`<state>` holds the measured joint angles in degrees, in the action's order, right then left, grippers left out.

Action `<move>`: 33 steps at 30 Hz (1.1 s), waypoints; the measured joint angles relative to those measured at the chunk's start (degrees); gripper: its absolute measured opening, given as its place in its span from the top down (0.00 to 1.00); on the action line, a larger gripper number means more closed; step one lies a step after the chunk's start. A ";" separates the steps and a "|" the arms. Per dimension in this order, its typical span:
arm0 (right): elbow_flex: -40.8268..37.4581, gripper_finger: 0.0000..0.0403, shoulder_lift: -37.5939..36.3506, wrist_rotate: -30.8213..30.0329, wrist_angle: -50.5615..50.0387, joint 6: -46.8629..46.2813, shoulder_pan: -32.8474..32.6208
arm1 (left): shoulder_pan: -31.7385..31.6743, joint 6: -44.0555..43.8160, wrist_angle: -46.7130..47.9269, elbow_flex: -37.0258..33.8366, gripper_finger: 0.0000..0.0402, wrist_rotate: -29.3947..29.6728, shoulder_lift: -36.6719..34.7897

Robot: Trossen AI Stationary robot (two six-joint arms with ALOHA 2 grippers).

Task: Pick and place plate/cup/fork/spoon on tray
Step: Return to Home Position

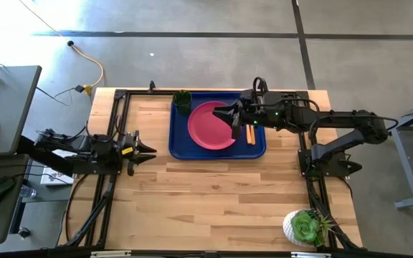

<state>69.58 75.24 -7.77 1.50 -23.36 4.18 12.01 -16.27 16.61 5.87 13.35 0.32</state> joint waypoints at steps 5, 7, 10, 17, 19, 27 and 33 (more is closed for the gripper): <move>-0.02 0.78 -1.42 3.04 -0.83 1.63 2.11 | 0.00 1.10 -0.17 0.05 0.75 -0.60 0.03; -0.02 0.78 -2.50 5.34 -1.61 1.96 3.21 | 0.00 1.43 -0.25 0.04 0.75 -0.62 0.07; -0.02 0.78 -4.72 6.84 -4.61 3.68 4.24 | 0.00 1.42 -0.25 0.06 0.75 -0.62 0.08; -1.02 0.78 -12.62 4.44 -16.16 8.74 4.75 | 0.00 1.42 -0.23 0.05 0.75 -0.60 0.08; -3.98 0.78 -16.22 4.63 -16.63 9.07 4.75 | 0.00 1.44 -0.23 0.04 0.75 -0.60 0.08; -24.92 0.78 -35.51 4.54 -9.53 4.95 4.42 | 0.00 1.44 -0.19 0.07 0.75 -0.60 0.11; -37.08 0.78 -47.79 4.90 -6.56 2.85 4.31 | 0.00 1.44 -0.20 0.07 0.75 -0.60 0.11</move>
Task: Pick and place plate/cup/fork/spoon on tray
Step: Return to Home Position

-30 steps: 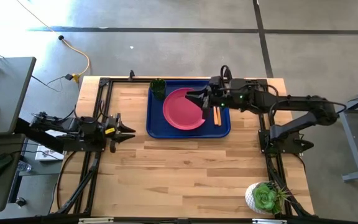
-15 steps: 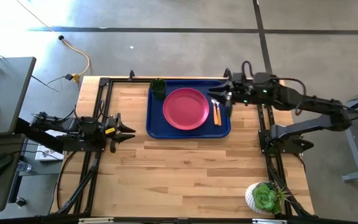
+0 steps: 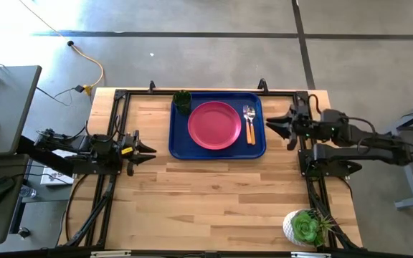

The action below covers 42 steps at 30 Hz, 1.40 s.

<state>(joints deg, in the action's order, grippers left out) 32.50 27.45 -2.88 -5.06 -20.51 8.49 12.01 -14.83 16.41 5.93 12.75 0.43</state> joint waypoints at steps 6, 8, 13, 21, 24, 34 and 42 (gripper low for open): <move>-9.37 0.78 -7.35 -0.74 0.34 -0.02 -0.02 | 0.00 0.00 0.02 0.00 0.75 0.00 0.00; -12.52 0.78 -8.84 -0.74 1.20 -0.36 -0.02 | 0.00 0.00 0.01 0.00 0.75 0.01 0.00; -19.56 0.78 -11.30 -0.03 6.44 -2.34 -0.02 | 0.00 0.00 0.00 0.00 0.75 0.02 0.00; -27.74 0.78 -15.36 1.93 13.10 -4.53 -0.02 | 0.00 0.00 0.02 0.00 0.75 0.02 0.00; -29.07 0.78 -17.09 2.90 13.95 -4.78 -0.02 | 0.00 0.00 0.02 0.00 0.75 0.02 0.00; -29.30 0.78 -20.93 5.14 11.71 -3.63 -0.02 | 0.00 0.00 0.02 0.02 0.75 0.02 0.00; -29.30 0.78 -21.19 4.88 11.32 -4.62 -0.02 | 0.00 0.00 0.01 0.04 0.75 0.02 0.00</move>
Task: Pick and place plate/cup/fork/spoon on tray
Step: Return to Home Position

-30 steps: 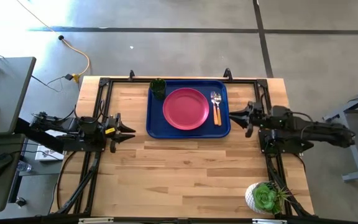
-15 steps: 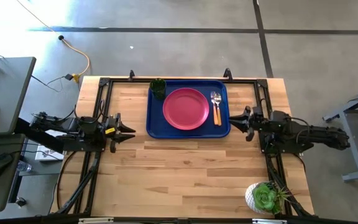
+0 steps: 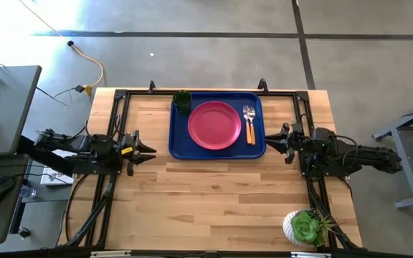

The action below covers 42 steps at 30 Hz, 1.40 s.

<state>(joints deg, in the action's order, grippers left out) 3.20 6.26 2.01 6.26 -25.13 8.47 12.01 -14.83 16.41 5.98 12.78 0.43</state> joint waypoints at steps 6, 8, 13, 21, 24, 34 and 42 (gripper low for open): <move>0.00 0.78 0.02 0.01 -1.53 -1.84 0.00 | 0.00 0.01 0.01 0.00 0.75 0.00 0.00; 0.00 0.78 0.02 -0.01 -1.63 -1.81 0.00 | 0.00 0.01 0.01 0.00 0.75 0.00 0.00; 0.00 0.78 0.02 -0.01 -1.84 -1.91 0.00 | 0.00 0.00 0.01 0.00 0.75 0.00 0.00; 0.00 0.78 0.02 -0.01 -1.86 -1.87 0.00 | 0.01 0.00 -0.01 0.00 0.75 0.00 0.00; 0.00 0.78 0.02 -0.01 -1.86 -1.88 0.00 | 0.01 0.00 -0.01 0.00 0.75 0.00 0.00; 0.00 0.78 0.02 -0.01 -1.86 -1.87 0.00 | 0.00 0.00 0.01 0.00 0.75 0.00 0.01; 0.00 0.78 0.02 -0.03 -1.86 -1.87 0.00 | 0.00 0.01 0.00 0.00 0.75 0.00 0.02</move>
